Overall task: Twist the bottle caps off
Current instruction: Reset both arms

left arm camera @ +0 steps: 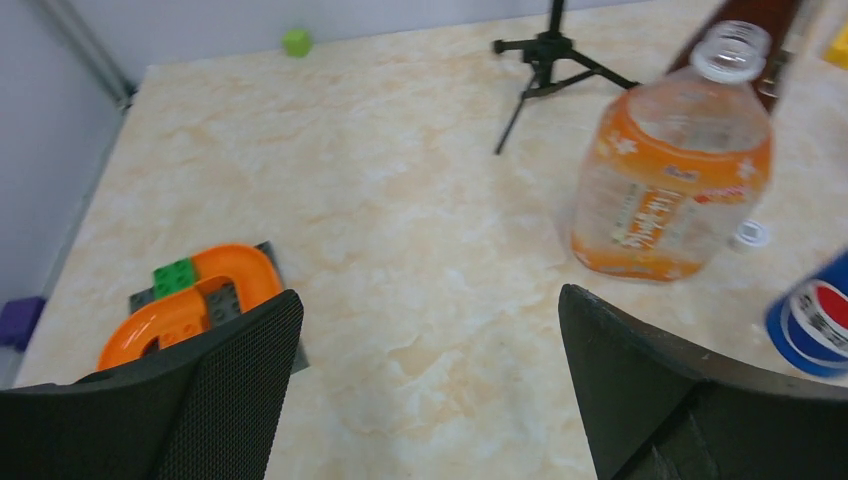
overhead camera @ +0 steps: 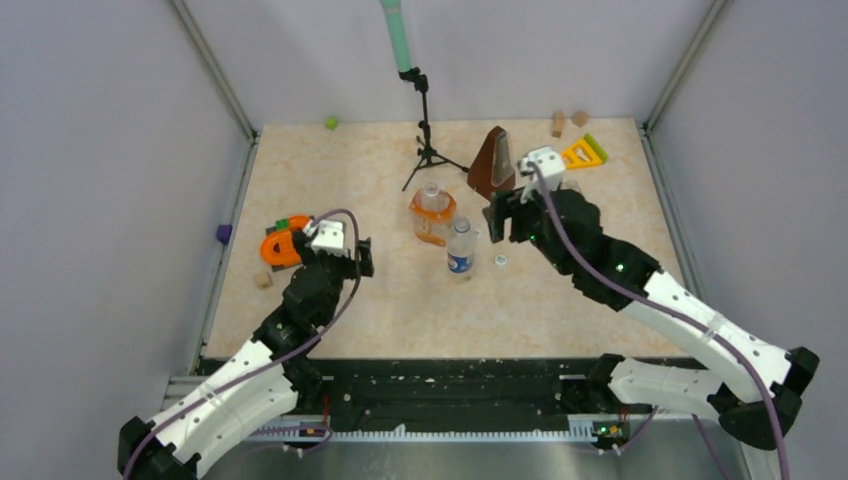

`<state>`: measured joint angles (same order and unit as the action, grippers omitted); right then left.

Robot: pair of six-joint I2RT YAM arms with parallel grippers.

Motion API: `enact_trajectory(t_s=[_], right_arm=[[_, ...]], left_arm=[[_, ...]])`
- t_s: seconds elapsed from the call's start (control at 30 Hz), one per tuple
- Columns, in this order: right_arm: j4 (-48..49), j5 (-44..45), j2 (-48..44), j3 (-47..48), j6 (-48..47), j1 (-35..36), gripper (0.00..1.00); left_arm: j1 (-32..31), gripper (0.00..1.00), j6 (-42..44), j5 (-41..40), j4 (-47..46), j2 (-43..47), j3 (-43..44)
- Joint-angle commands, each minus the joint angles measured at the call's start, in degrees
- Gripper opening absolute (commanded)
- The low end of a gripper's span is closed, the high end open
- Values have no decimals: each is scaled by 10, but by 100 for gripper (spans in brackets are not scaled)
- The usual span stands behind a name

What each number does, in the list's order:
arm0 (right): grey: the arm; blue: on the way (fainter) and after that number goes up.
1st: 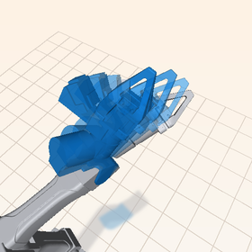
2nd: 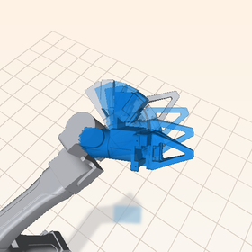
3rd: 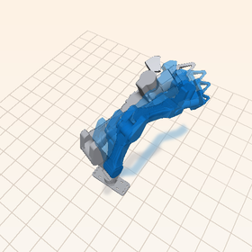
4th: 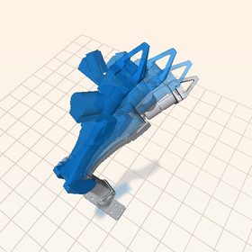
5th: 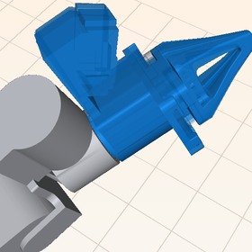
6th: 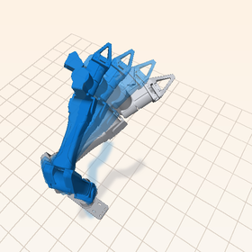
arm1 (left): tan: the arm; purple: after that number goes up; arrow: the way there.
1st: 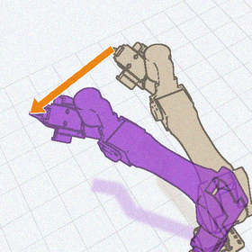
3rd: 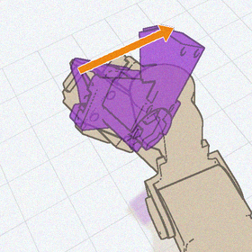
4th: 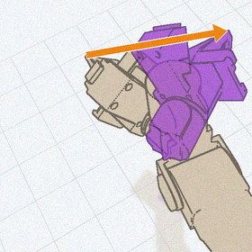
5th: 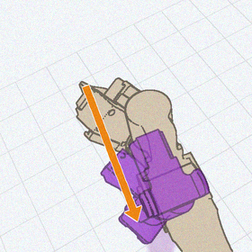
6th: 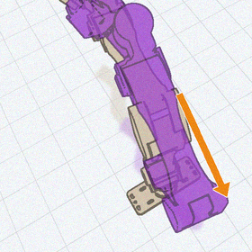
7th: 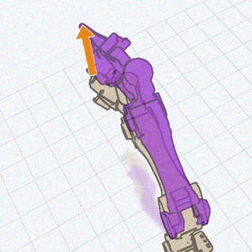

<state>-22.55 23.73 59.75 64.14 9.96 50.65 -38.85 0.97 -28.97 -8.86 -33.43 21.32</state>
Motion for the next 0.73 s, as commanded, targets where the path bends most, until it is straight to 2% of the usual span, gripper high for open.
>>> enact_trajectory(t_s=[0.0, 0.07, 0.2, 0.3, 0.43, 0.7], right_arm=[[21, 68, -50, -8, 28, -88, 72], [-6, 26, -59, -8, 41, -163, 72], [-31, 0, -89, -33, 51, -275, 73], [-28, -67, -117, -65, 62, -330, 73], [-26, -101, -144, -93, 74, -336, 74], [-30, -120, -173, -121, 90, -336, 75]], left_arm=[[32, 99, -81, -86, 31, -44, 73], [56, 99, -110, -96, 62, -79, 99], [103, 99, -164, -132, 155, -135, 169], [121, 98, -226, -157, 234, -163, 230], [121, 98, -251, -153, 244, -164, 244], [121, 98, -245, -157, 231, -157, 242]])
